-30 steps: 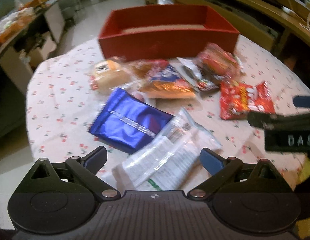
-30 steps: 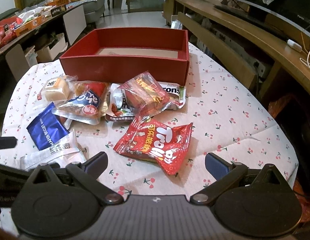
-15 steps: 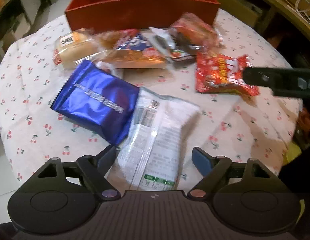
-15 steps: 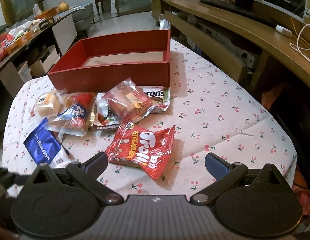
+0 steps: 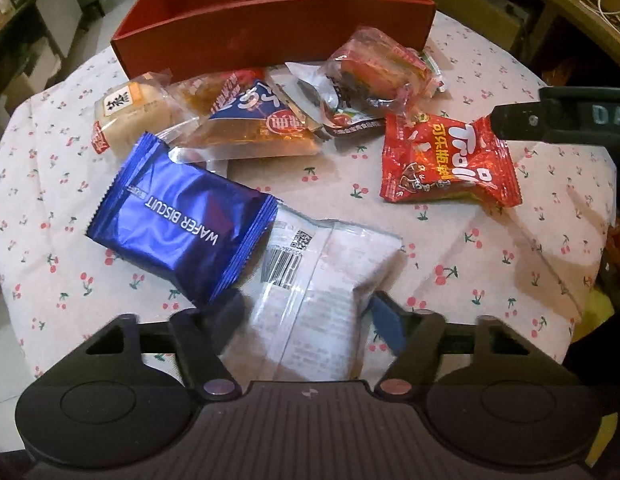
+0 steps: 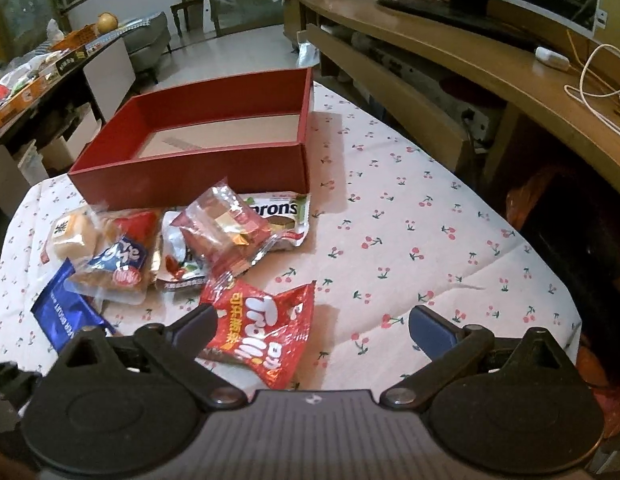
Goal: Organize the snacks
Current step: 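Move the left tool to the white pastry while the right tool moves to the Trolli bag, then grasp the white pastry with the left tool while the right tool grasps the Trolli bag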
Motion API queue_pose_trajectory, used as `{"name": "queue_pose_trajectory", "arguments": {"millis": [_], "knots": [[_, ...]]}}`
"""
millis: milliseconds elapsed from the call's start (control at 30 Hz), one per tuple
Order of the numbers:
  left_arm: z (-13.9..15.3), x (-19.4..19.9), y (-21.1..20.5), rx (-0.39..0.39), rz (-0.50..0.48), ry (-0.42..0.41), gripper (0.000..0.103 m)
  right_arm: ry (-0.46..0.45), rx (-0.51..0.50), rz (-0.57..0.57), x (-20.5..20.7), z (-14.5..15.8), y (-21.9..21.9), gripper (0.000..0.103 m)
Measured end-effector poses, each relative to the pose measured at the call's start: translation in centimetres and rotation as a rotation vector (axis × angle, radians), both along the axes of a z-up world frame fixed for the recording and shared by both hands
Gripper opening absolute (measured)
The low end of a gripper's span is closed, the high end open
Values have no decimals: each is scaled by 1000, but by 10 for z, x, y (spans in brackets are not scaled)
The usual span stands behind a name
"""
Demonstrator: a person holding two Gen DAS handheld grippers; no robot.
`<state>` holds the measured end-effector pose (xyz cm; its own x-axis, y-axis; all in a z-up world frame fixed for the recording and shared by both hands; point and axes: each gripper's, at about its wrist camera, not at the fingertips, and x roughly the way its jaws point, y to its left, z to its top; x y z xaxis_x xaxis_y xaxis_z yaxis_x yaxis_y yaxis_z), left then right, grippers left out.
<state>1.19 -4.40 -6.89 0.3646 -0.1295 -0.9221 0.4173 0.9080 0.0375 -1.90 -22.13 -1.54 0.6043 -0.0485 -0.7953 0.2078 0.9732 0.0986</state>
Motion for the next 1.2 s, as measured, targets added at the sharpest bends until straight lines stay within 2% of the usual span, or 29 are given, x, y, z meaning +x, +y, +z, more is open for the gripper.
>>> {"name": "queue_pose_trajectory", "arguments": {"millis": [100, 200, 300, 433, 633, 733, 767, 833, 967, 1200], "knots": [[2, -2, 3, -30, -9, 15, 62, 6, 0, 76, 6, 3, -1, 96], [3, -4, 8, -56, -11, 29, 59, 17, -64, 212, 19, 2, 7, 96], [4, -5, 9, -64, -9, 35, 60, 39, -88, 318, 38, -8, 12, 96], [5, -5, 9, -68, -5, 38, 61, 63, -49, 399, 57, -24, 17, 96], [4, -3, 7, -61, 1, 34, 64, 160, -32, 508, 48, -45, 29, 95], [2, -2, 6, -43, 7, 30, 70, 196, 17, 555, 31, -44, 30, 79], [2, -2, 5, -37, 5, 28, 72, 198, 6, 558, 28, -44, 32, 74], [0, -3, 4, -16, 4, 18, 76, 178, -53, 536, 27, -42, 36, 71], [-2, -4, 3, 6, -1, 7, 80, 161, -97, 575, 38, -35, 44, 73], [-4, -2, 4, 3, -2, 14, 85, 195, -272, 723, 58, -40, 68, 75]]}}
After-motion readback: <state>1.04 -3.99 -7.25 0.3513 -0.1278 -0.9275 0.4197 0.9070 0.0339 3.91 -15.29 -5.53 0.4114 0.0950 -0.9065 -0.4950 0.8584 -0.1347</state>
